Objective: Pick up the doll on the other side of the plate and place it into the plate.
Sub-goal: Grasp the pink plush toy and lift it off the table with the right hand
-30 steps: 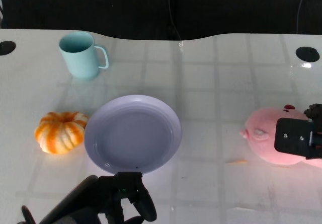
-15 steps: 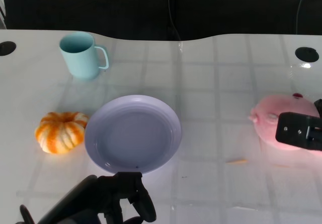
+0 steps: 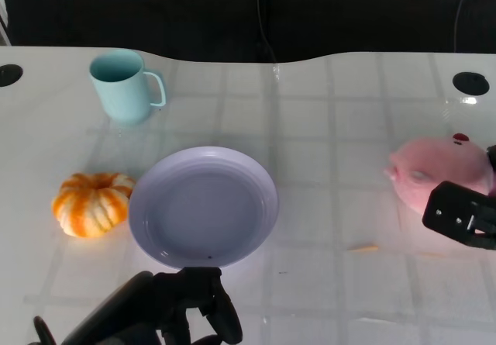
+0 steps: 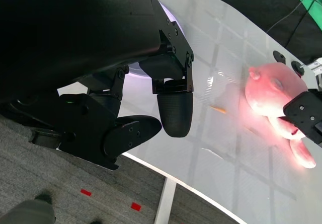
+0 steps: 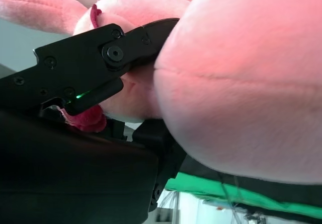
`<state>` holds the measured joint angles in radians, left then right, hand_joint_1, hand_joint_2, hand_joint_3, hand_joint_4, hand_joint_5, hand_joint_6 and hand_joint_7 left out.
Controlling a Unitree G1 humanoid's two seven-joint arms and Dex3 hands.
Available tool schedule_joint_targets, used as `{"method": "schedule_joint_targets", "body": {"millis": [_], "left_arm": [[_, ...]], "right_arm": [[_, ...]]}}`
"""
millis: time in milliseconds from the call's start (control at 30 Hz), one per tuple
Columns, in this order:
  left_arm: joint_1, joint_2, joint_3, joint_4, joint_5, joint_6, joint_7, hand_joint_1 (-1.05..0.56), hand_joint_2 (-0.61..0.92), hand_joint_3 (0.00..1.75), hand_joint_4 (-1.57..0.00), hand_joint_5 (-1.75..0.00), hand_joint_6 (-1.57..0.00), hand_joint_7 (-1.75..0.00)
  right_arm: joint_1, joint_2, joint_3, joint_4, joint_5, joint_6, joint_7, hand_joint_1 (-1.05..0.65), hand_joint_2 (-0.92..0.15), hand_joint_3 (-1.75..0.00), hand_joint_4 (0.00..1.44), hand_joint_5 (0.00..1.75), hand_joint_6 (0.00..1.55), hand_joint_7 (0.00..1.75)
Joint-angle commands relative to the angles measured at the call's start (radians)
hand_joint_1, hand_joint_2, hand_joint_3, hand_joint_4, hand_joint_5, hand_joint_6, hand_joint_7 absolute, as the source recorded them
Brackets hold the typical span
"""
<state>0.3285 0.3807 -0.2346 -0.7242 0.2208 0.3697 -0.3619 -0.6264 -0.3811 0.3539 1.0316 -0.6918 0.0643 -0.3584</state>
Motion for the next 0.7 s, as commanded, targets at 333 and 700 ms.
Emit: {"method": "schedule_joint_targets", "body": {"millis": [333,700], "left_arm": [[-0.017,0.011,-0.002,0.011,0.011,-0.014,-0.002,-0.16,0.68,0.83,-0.64,-1.73,-0.63,-1.28],[-0.018,0.009,-0.002,0.024,0.007,-0.022,-0.002,-0.16,0.69,0.82,-0.65,-1.75,-0.63,-1.28]], "right_arm": [[0.069,-0.004,-0.082,-0.284,0.093,-0.044,-0.046,-0.26,-0.44,-1.1,0.9,1.74,0.84,1.53],[0.091,0.021,-0.111,-0.591,0.128,-0.018,0.079,-0.22,-0.3,-1.41,0.95,1.75,0.82,1.75]]}}
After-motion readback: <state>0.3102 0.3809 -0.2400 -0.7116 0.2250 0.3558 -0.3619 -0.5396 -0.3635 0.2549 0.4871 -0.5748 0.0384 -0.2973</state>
